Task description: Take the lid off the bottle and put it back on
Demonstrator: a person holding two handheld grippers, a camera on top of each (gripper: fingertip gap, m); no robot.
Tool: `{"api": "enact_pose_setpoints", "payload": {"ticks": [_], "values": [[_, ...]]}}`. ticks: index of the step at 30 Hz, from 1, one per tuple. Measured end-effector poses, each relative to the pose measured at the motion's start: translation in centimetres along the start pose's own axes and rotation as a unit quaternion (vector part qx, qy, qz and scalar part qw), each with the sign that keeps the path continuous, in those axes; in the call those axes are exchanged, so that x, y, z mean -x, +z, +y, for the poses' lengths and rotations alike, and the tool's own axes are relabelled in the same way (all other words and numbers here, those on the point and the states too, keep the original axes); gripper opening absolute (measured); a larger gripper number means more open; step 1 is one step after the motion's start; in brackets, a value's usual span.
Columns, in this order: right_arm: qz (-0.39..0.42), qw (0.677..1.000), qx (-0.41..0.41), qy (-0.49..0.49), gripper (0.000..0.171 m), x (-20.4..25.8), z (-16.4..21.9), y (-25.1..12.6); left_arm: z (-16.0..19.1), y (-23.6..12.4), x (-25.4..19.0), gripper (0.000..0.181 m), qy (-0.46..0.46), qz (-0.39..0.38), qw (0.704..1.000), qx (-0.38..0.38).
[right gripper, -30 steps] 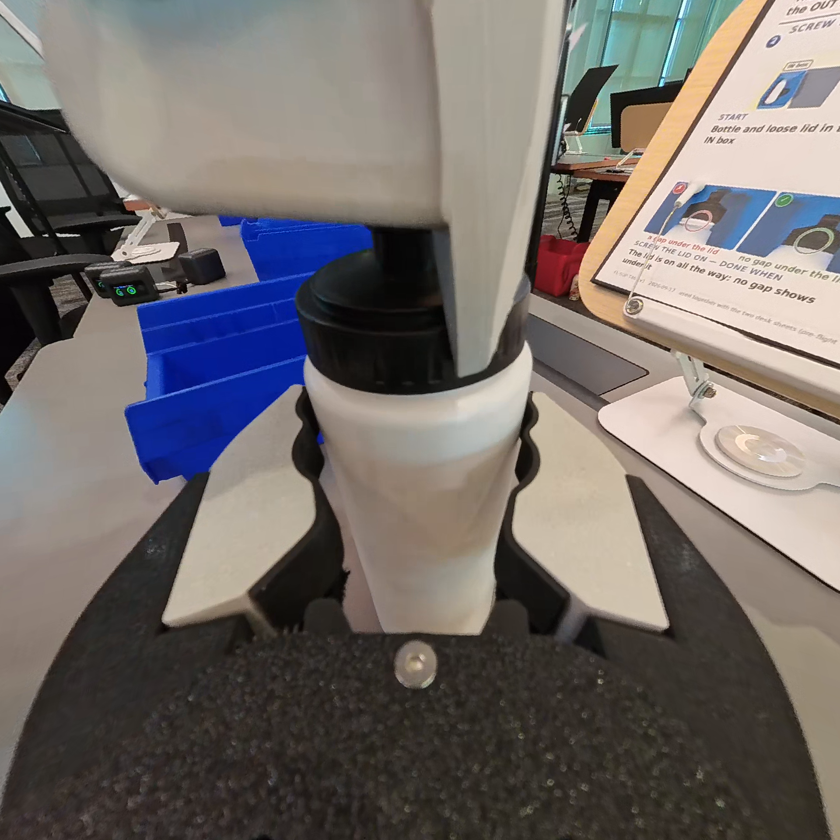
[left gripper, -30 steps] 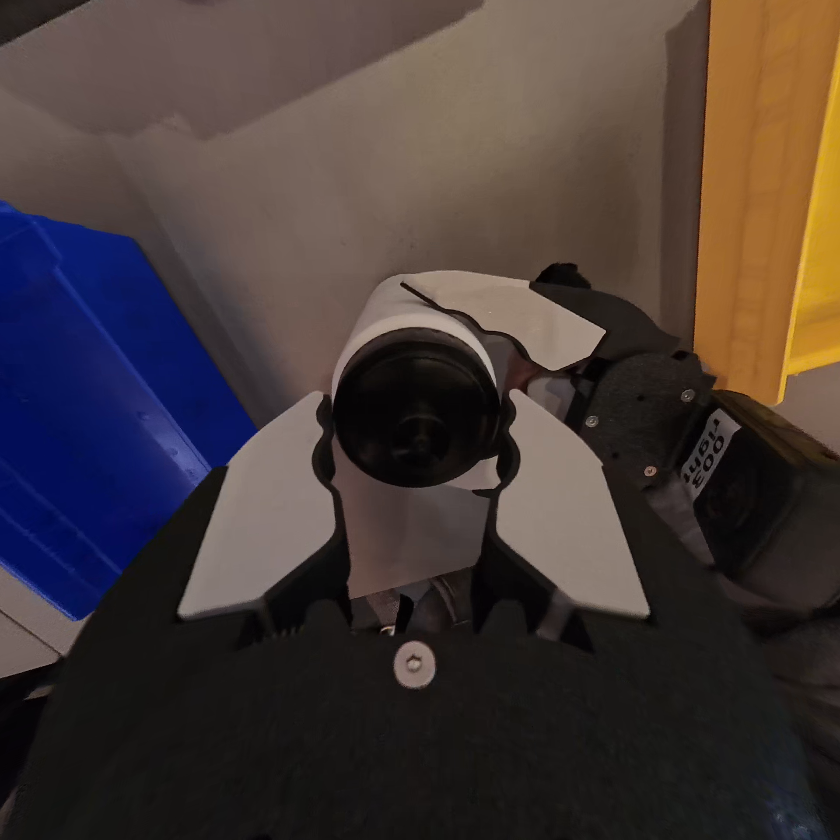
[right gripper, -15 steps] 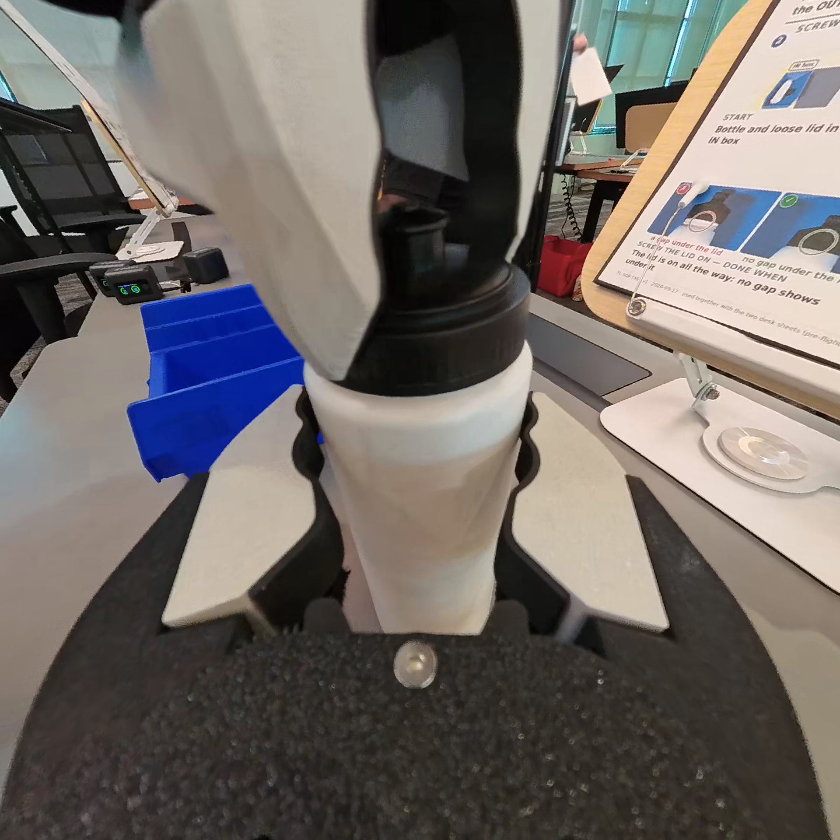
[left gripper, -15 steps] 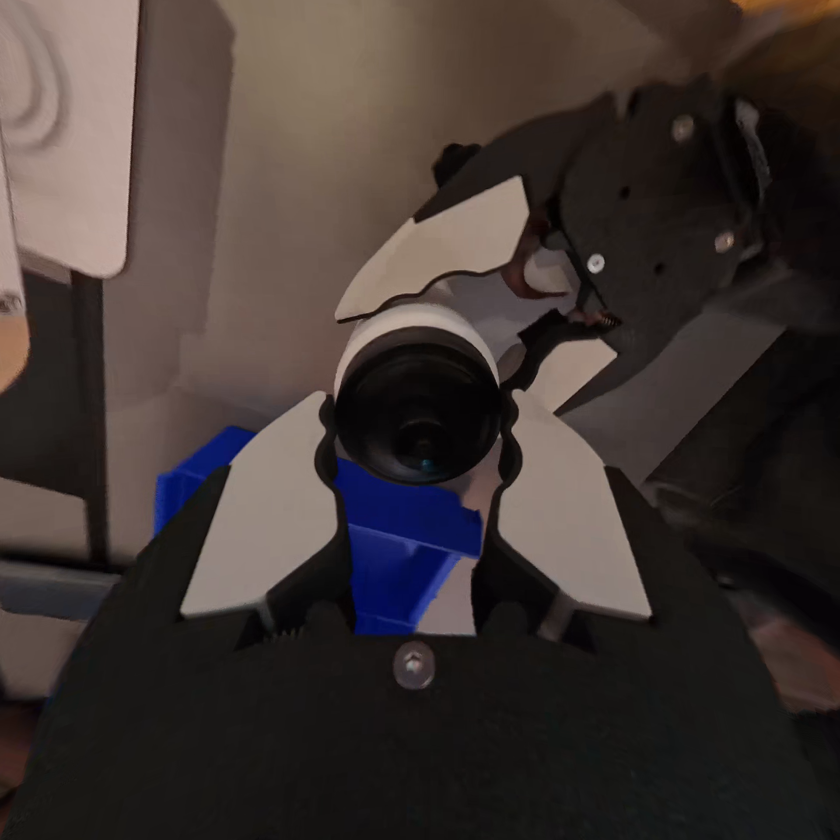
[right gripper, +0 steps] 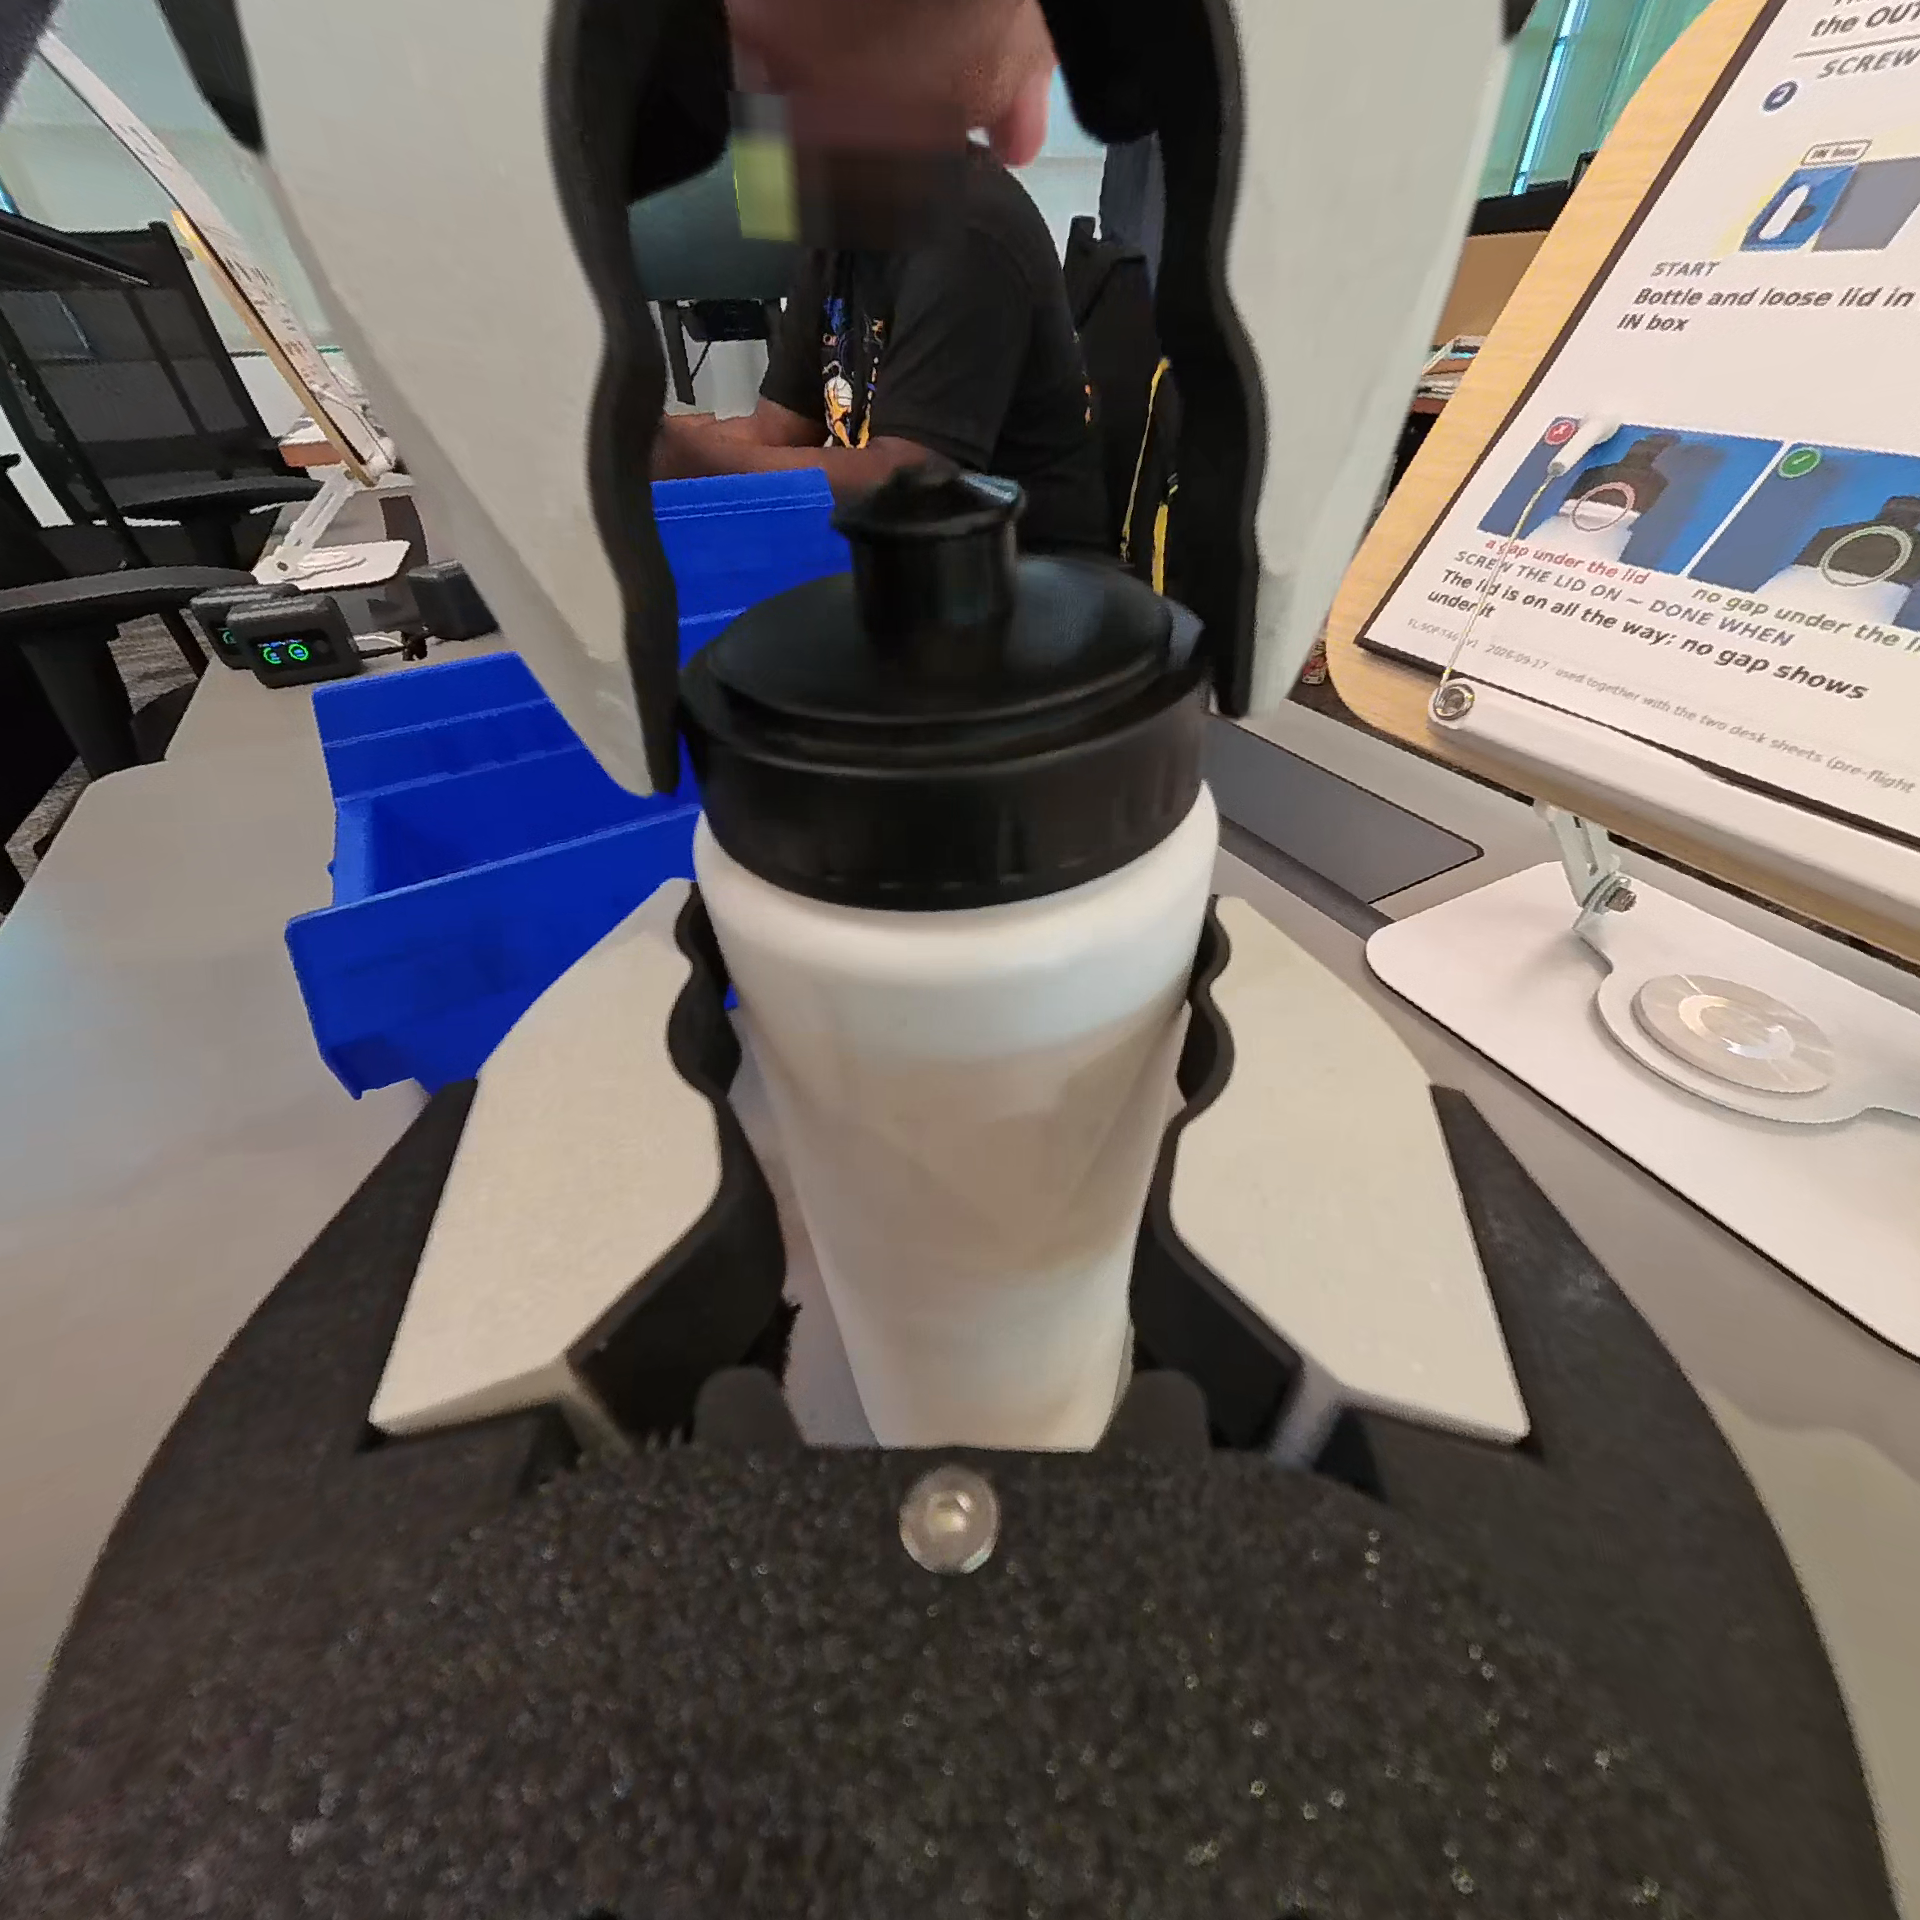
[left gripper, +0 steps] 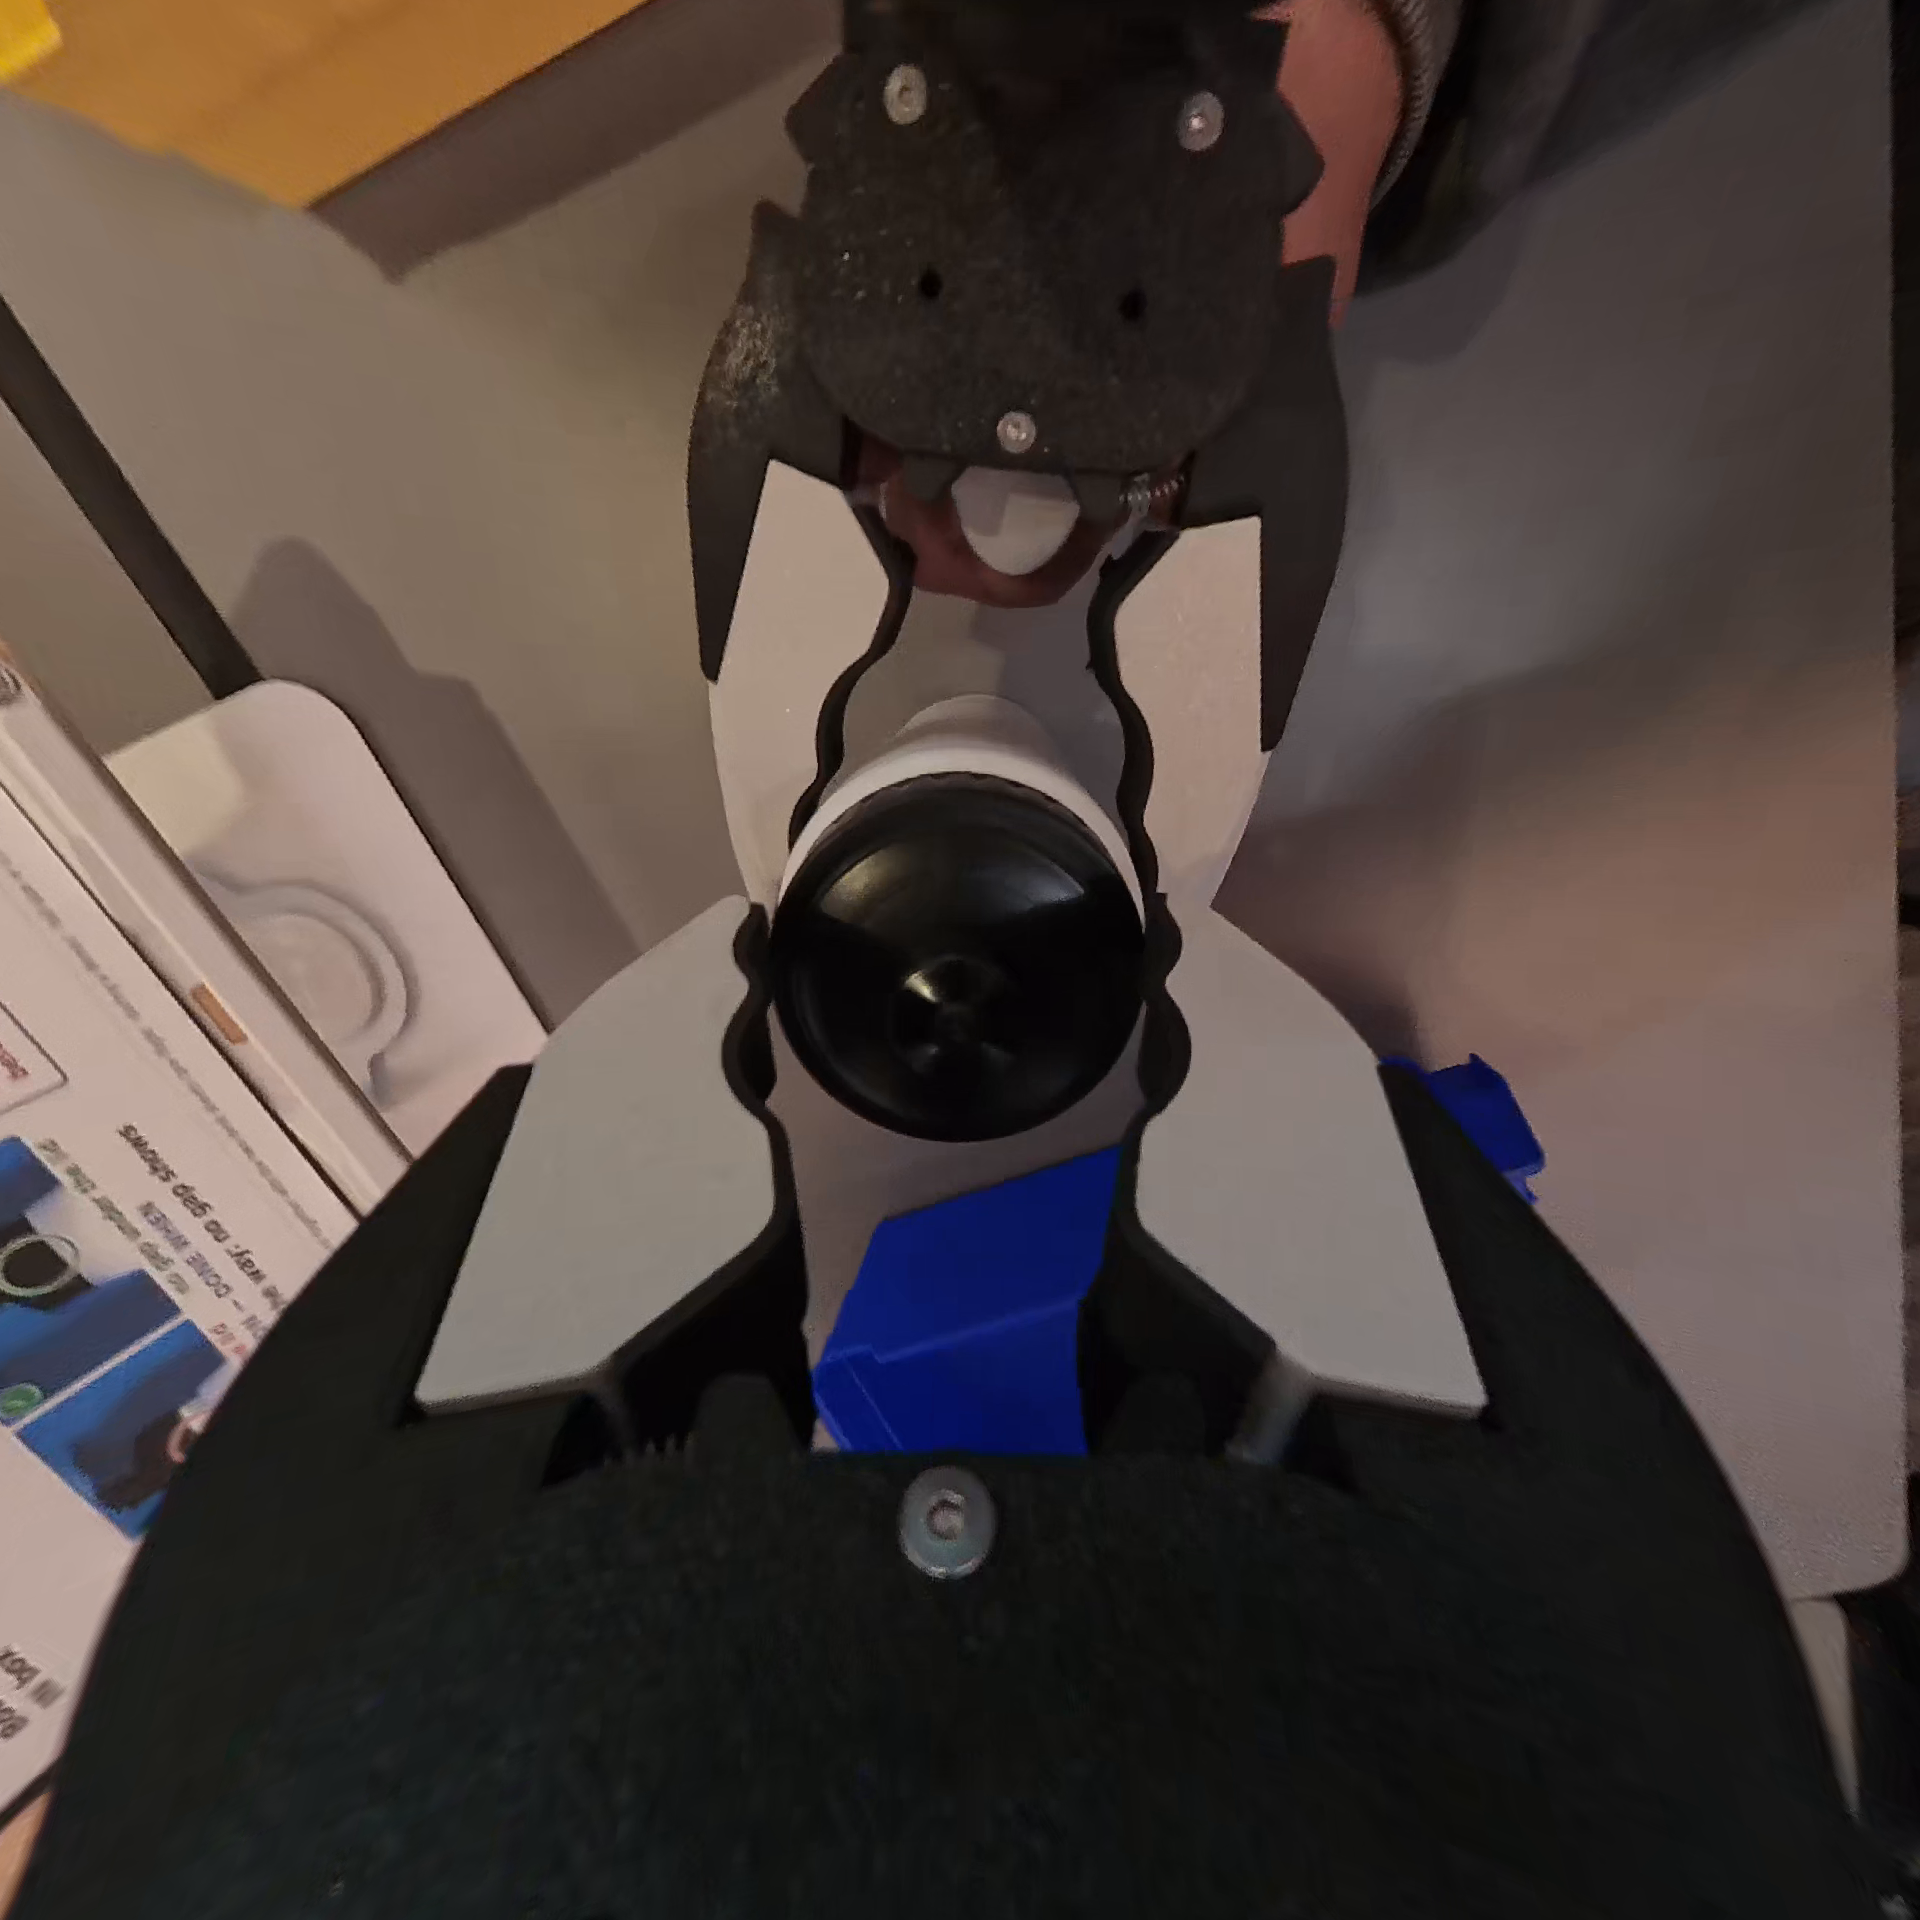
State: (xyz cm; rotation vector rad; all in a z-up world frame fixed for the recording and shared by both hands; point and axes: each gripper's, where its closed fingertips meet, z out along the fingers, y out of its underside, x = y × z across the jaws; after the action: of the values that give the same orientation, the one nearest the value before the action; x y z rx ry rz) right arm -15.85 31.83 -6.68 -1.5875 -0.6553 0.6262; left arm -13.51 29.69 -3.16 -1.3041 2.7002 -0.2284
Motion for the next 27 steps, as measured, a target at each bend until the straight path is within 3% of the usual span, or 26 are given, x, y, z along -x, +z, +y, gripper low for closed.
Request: {"api": "enact_pose_setpoints", "payload": {"ticks": [7, 10, 13, 15, 16, 18, 19, 22, 27], "values": [[-0.002, 1.000, -0.001, 0.000, 0.085, 0.1, 0.0, 0.0, 0.0, -0.1, -0.1, 0.068, -0.021, -0.007, 1.000, 0.006], [-0.003, 1.000, -0.002, 0.002, 0.085, 0.0, 0.0, 0.0, -0.1, -0.8, 0.0, 0.066, -0.120, -0.009, 0.993, 0.003], [-0.003, 1.000, -0.002, 0.004, 0.085, 0.0, 0.0, 0.0, -1.6, -2.5, -0.5, 0.081, -0.351, 0.065, 0.934, -0.020], [-0.003, 1.000, -0.004, 0.007, 0.085, 0.0, 0.0, 0.0, -3.1, -3.6, -0.4, 0.069, -0.458, 0.111, 0.879, -0.075], [-0.003, 1.000, -0.005, 0.008, 0.085, 0.0, 0.0, 0.0, -3.1, -3.6, -0.1, 0.068, -0.483, 0.097, 0.866, -0.082], [-0.004, 1.000, -0.005, 0.009, 0.085, 0.0, 0.0, 0.0, -1.0, -3.3, 1.1, 0.089, -0.523, -0.005, 0.851, -0.044], [-0.004, 1.000, -0.005, 0.010, 0.085, -0.1, 0.0, 0.0, -0.5, -3.3, 1.1, 0.091, -0.551, -0.032, 0.834, -0.033], [-0.003, 1.000, -0.006, 0.010, 0.085, -0.1, 0.0, 0.0, 0.9, -3.1, 0.6, 0.095, -0.649, -0.089, 0.756, 0.000], [-0.003, 1.000, -0.007, 0.011, 0.085, -0.1, 0.0, 0.0, 2.0, -2.2, 1.0, 0.103, -0.684, -0.136, 0.716, 0.036]]}}
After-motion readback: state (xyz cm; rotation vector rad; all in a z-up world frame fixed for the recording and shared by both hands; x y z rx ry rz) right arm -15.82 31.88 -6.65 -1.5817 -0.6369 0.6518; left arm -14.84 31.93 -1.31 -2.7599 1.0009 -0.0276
